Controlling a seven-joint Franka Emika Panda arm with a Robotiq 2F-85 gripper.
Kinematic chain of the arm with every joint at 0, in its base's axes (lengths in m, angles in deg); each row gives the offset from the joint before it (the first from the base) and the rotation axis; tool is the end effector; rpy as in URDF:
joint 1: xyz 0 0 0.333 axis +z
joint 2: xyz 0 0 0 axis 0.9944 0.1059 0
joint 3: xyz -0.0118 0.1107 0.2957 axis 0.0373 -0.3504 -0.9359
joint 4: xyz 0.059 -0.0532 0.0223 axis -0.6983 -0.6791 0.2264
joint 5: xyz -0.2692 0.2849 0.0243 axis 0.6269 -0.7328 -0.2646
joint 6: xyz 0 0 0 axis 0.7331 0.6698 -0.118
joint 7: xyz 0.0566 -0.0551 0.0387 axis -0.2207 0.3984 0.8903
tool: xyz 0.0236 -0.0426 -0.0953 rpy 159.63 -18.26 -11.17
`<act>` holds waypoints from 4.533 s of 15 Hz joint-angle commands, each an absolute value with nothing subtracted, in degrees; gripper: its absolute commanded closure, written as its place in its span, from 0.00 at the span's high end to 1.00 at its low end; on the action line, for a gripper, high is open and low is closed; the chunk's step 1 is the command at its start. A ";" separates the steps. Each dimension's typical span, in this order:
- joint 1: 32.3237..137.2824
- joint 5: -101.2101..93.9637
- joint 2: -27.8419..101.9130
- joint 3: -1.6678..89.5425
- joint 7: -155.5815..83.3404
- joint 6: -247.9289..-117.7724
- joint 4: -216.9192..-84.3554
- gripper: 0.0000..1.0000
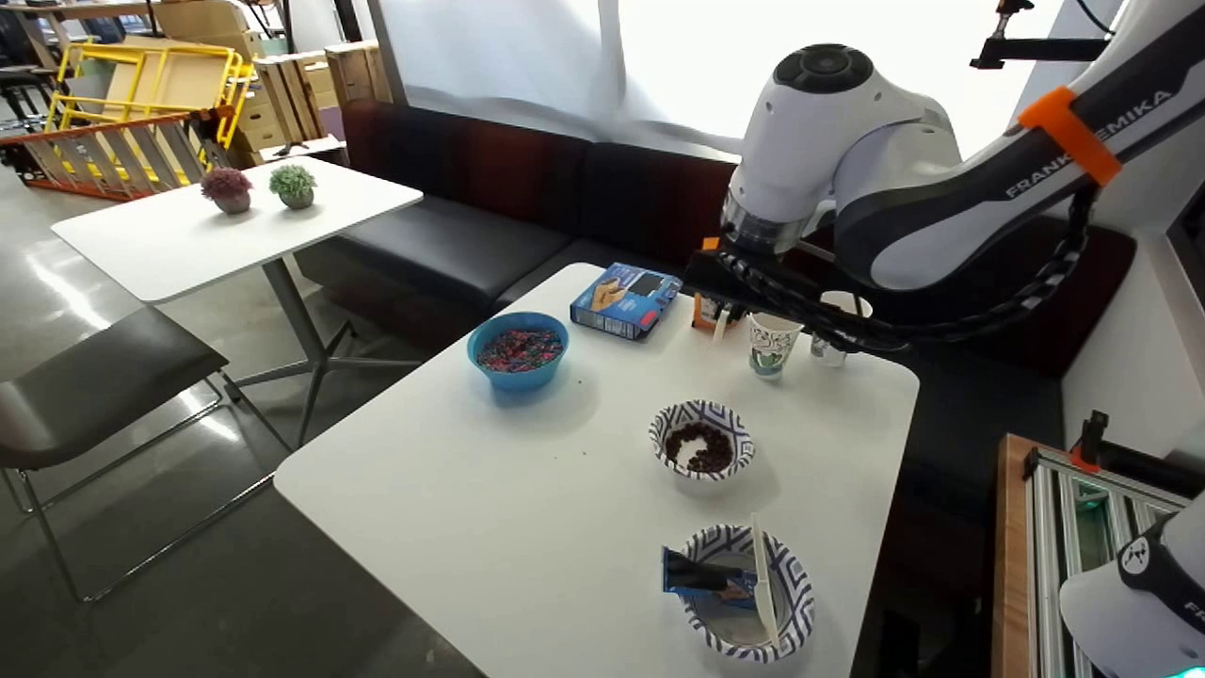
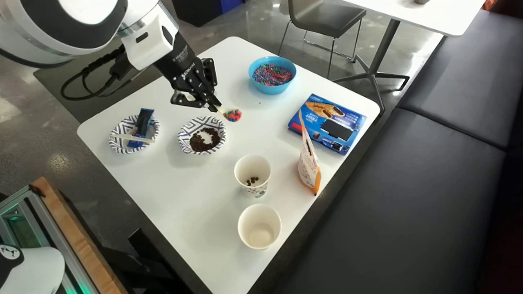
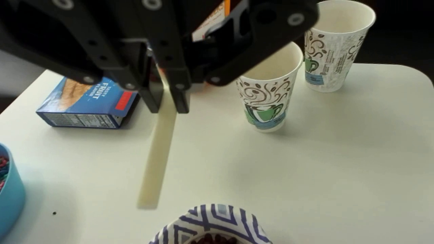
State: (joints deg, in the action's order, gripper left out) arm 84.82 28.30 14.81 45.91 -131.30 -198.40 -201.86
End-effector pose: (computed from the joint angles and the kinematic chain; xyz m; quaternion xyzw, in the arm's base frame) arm 0.4736 -0.0282 0.3374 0.7711 -0.6047 0.1954 0.0400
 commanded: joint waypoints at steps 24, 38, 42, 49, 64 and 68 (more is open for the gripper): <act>65.01 23.55 -0.48 38.71 -139.02 -192.67 -215.00 0.04; 61.06 21.71 7.74 45.45 -138.92 -193.55 -209.26 0.04; 61.22 21.12 10.88 47.80 -138.87 -194.86 -207.85 0.04; 62.23 15.05 14.66 51.66 -134.16 -203.60 -207.78 0.04; 66.61 -20.48 14.99 55.02 -103.81 -208.89 -209.09 0.04; 66.33 -30.31 14.88 56.54 -94.63 -208.54 -209.15 0.04</act>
State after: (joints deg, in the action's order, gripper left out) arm 65.54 -23.40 16.09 54.92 -101.26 -208.88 -208.15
